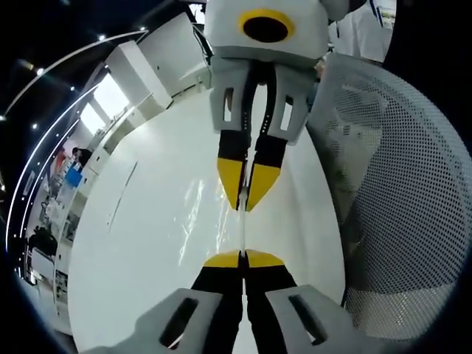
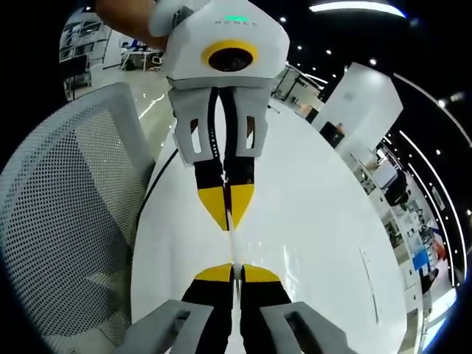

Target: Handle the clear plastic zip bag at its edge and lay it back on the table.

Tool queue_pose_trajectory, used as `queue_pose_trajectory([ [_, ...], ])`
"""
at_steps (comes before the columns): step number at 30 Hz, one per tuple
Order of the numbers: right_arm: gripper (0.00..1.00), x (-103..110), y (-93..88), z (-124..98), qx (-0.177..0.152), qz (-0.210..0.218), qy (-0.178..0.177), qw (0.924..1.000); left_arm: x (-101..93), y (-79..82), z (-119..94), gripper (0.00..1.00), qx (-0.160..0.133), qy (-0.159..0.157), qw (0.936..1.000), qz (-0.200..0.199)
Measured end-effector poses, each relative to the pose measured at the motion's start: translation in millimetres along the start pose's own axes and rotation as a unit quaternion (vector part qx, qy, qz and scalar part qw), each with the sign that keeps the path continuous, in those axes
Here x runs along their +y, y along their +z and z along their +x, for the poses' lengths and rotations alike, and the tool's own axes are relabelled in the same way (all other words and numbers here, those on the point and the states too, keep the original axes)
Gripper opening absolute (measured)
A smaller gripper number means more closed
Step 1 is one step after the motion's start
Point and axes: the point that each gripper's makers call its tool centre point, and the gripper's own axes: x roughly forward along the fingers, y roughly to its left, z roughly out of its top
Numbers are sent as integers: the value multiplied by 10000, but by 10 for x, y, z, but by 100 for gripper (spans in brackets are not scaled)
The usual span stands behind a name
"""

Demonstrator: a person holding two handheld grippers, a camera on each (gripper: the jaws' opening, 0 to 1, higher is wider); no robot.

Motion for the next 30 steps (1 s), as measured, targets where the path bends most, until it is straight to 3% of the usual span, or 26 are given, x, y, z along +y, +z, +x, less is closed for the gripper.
queue_pose_trajectory([
  [30,0,-48,-93,-59,34,115,-125,9998,37,-42,-45,0,-7,54,10000,-22],
])
